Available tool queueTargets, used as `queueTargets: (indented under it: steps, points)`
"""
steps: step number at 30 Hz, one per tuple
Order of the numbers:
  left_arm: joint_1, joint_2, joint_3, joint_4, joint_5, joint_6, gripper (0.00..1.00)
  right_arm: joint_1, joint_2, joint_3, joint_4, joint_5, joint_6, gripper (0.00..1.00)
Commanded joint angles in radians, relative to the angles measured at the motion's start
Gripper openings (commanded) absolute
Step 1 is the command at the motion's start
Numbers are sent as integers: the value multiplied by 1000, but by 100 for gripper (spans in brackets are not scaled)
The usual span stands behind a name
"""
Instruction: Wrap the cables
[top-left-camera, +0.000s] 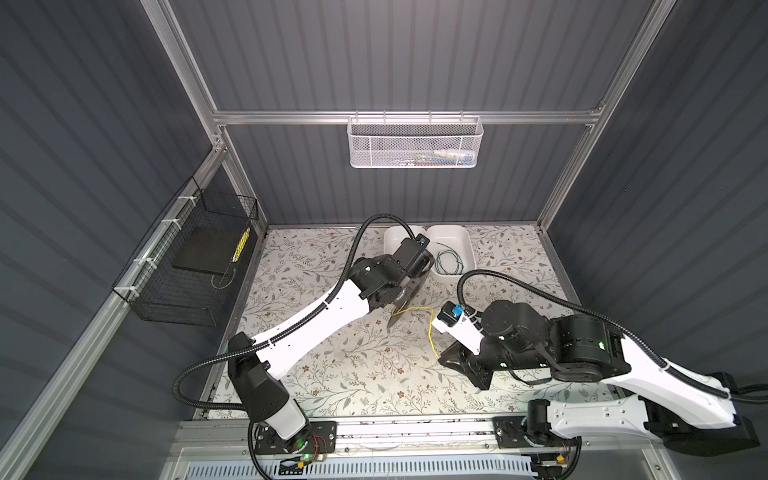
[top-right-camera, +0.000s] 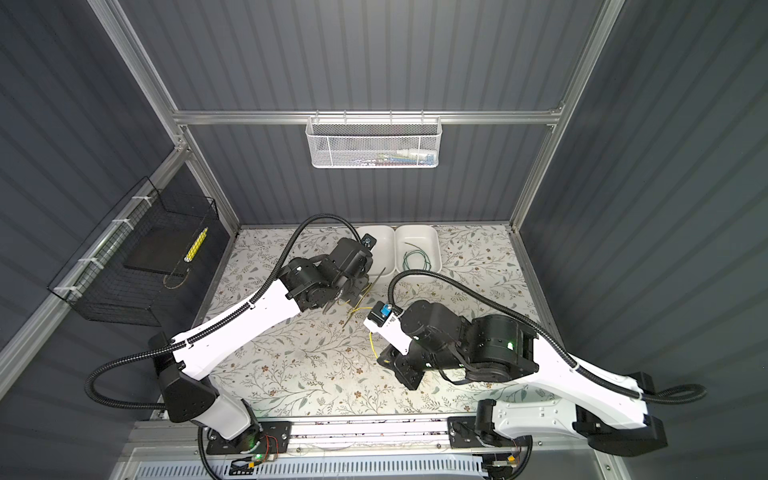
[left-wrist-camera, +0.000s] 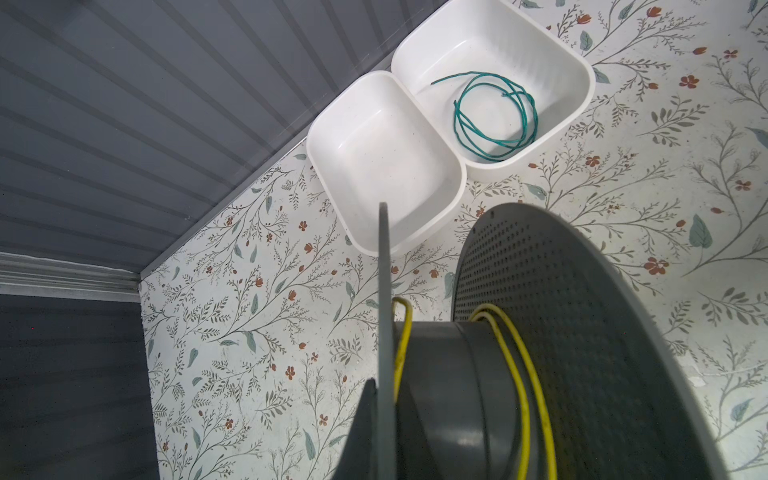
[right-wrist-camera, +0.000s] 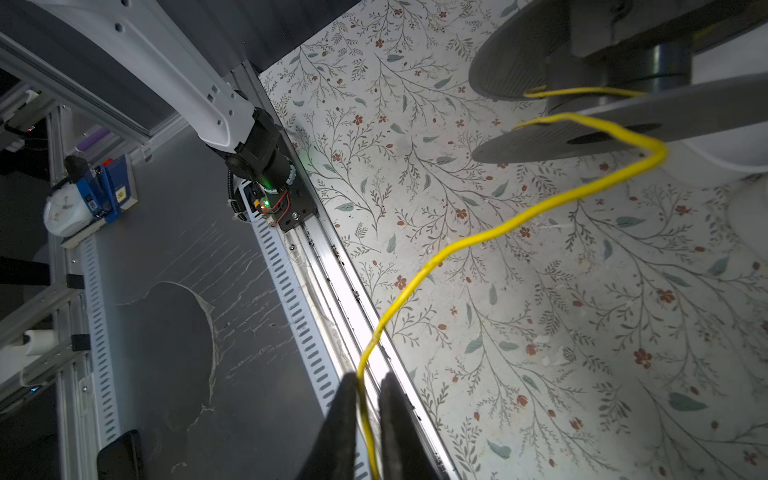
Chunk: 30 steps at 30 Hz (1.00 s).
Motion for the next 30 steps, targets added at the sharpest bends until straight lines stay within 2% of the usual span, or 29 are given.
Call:
queueTargets:
  steps: [1, 5, 10, 14, 17, 23, 30]
  points:
    - [4, -41, 5, 8, -1, 1, 0, 8, -8, 2, -12, 40, -5, 0]
    - [4, -55, -28, 17, -6, 9, 0, 8, -43, 6, 13, 125, -4, 0]
    - [4, -105, -102, 37, -16, 23, 0, -8, -75, 19, 47, 296, -59, 0]
    - [4, -175, -155, 28, 3, 29, 0, -118, -72, 28, 87, 384, -125, 0]
    - [4, -230, -183, 4, 42, 34, 0, -265, -66, 12, 160, 359, -158, 0]
    - [4, -298, -190, -91, 135, 52, 0, -473, 15, -14, 327, 337, -249, 0]
    - [4, -352, -142, -167, 207, 36, 0, -662, 107, -91, 484, 214, -235, 0]
